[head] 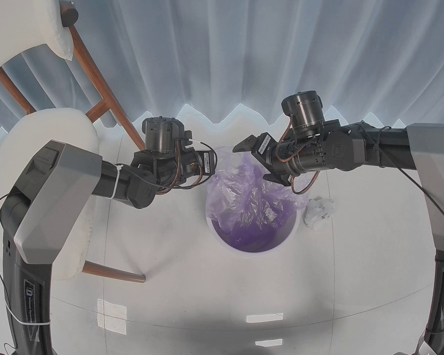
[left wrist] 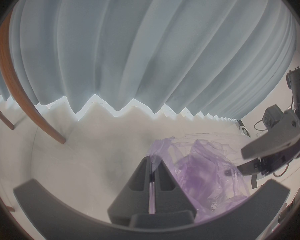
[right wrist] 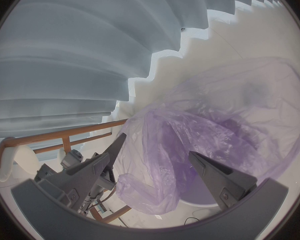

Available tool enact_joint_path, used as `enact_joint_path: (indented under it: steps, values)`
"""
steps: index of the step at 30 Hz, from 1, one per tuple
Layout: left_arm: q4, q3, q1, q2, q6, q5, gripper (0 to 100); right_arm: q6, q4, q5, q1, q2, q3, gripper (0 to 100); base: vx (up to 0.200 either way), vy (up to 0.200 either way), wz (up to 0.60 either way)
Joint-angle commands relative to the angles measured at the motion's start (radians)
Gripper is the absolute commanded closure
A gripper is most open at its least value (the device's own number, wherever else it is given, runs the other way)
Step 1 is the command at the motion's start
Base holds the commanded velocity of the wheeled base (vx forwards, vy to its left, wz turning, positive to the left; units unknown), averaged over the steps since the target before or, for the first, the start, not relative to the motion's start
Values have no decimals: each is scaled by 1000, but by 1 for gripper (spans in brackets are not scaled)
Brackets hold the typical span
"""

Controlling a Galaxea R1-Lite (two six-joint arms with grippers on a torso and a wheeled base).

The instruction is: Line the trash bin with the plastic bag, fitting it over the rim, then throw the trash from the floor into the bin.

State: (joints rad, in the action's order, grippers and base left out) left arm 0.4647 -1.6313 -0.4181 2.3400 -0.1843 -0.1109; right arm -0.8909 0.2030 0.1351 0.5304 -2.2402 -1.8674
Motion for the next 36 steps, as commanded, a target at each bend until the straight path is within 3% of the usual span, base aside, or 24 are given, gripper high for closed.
enact_joint_path:
  steps: [1, 7, 8, 13, 17, 19, 23, 30, 36]
  values:
    - [2, 5, -5, -7, 0, 10, 100, 1, 3, -3, 14, -71, -36, 0, 0, 0, 0]
    - [0, 16, 5, -27, 0, 10, 100, 3, 0, -60, 13, -113, -48, 0, 0, 0, 0]
    - [0, 19, 5, -30, 0, 10, 100, 3, 1, -71, 13, -118, -53, 100, 0, 0, 0]
    - [2, 22, 13, -30, 0, 10, 100, 1, 13, -80, 16, -108, -47, 100, 0, 0, 0]
    - [0, 24, 30, -30, 2, 10, 100, 1, 124, -86, 31, -59, -50, 100, 0, 0, 0]
    - [0, 37, 36, -28, 2, 11, 100, -13, 306, -103, 60, 2, -45, 100, 0, 0, 0]
    - [0, 97, 45, -28, 26, 11, 100, -95, 447, -98, 118, 54, -45, 100, 0, 0, 0]
    - [32, 154, 59, -18, 86, 14, 100, -220, 461, -98, 221, 33, 1, 100, 0, 0, 0]
    - [144, 160, 59, 16, 86, 13, 100, -230, 443, -103, 270, -39, 53, 100, 0, 0, 0]
